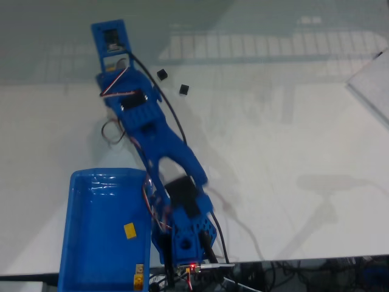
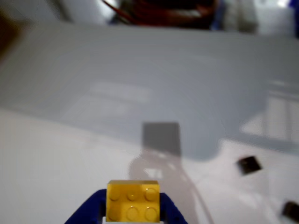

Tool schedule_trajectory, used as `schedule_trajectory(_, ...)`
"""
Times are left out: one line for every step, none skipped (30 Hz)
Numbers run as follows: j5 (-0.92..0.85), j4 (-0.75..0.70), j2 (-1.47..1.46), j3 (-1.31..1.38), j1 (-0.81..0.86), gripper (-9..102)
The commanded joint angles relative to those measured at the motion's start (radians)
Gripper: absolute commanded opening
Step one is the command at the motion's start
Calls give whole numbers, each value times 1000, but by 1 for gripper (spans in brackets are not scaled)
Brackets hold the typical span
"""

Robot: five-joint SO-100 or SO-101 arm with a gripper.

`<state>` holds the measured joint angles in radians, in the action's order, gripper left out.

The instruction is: Pick up all the lego then put into the bin

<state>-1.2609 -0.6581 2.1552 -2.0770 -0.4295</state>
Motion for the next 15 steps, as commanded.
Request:
schedule_trajectory(51,-164,230,11,-129,2)
schedule_trajectory(64,-224,291,11,-183,2)
schedule_trajectory(74,-290,350,11,-236,2)
schedule_trajectory(83,-359,402,14,-291,2)
schedule_trajectory(94,-428,453,14,-353,2)
schedule_trajectory(104,-499,497,17,-414,2)
schedule_trajectory(117,-568,534,21,-474,2)
schedule_trajectory(130,-629,561,23,-534,2)
schedule_trajectory(140,-687,588,23,-591,2)
schedule_trajectory(152,-741,607,23,-647,2)
schedule_trajectory(164,-792,621,23,-704,2)
schedule_trajectory(176,-841,630,23,-758,2)
schedule_trajectory(190,-882,637,23,-813,2)
schedule_trajectory(202,-927,638,23,-865,2)
schedule_trajectory(215,-965,638,21,-914,2)
